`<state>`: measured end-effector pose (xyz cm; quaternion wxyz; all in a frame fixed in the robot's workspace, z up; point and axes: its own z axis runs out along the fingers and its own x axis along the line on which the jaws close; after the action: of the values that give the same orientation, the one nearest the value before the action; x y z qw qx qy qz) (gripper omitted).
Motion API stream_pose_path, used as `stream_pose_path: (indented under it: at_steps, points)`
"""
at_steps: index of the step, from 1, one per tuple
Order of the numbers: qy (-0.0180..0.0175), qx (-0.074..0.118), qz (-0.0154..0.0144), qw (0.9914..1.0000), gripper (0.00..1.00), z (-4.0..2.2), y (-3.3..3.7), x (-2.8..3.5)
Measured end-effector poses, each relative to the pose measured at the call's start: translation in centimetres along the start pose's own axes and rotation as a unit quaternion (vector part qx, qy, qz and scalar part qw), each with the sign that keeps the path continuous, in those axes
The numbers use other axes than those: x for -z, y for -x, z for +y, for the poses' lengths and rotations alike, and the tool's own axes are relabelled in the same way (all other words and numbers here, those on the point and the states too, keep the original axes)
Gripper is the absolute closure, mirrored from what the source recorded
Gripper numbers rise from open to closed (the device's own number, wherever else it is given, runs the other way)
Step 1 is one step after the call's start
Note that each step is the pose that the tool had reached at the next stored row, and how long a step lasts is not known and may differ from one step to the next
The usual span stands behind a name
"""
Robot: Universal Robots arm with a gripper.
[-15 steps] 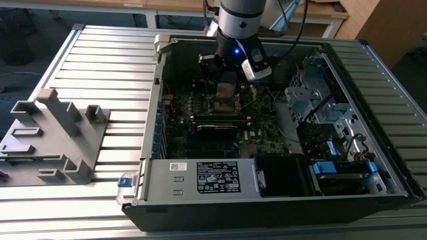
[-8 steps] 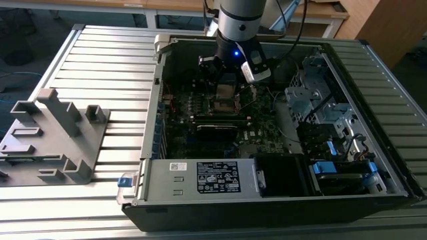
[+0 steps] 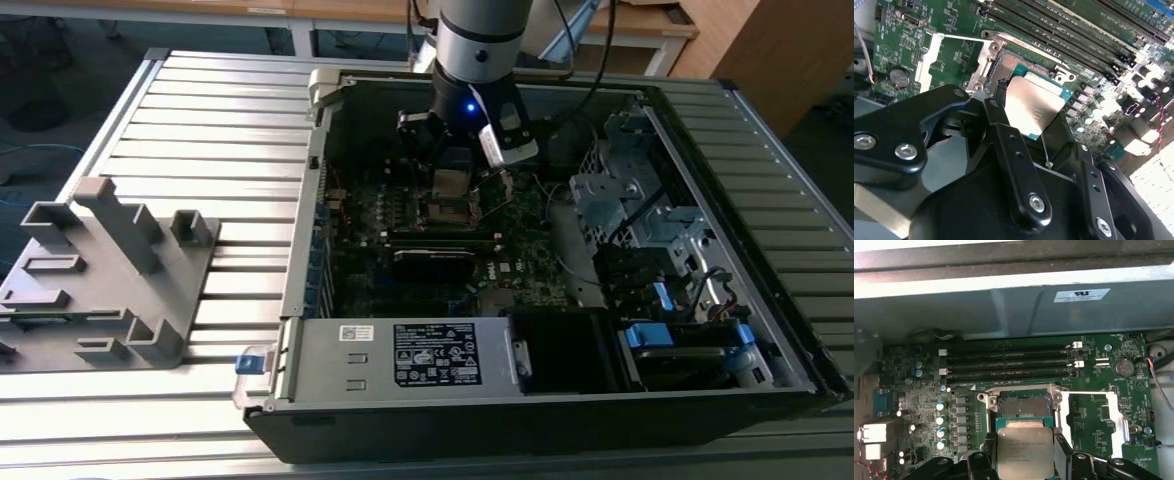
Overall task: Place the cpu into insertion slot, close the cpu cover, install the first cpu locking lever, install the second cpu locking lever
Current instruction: 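Place the cpu into insertion slot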
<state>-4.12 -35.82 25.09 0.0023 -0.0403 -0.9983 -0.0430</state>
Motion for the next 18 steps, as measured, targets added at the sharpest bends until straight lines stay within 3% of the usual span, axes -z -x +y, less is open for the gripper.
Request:
stream_pose_path:
  at_steps: [14, 18]
  points:
    - [0.0, -0.001, -0.0002, 1.0, 0.46, 0.0, 0.0, 0.0]
    - [0.0003, -0.027, -0.0024, 0.99963, 0.46, -0.01, 0.0, -0.06]
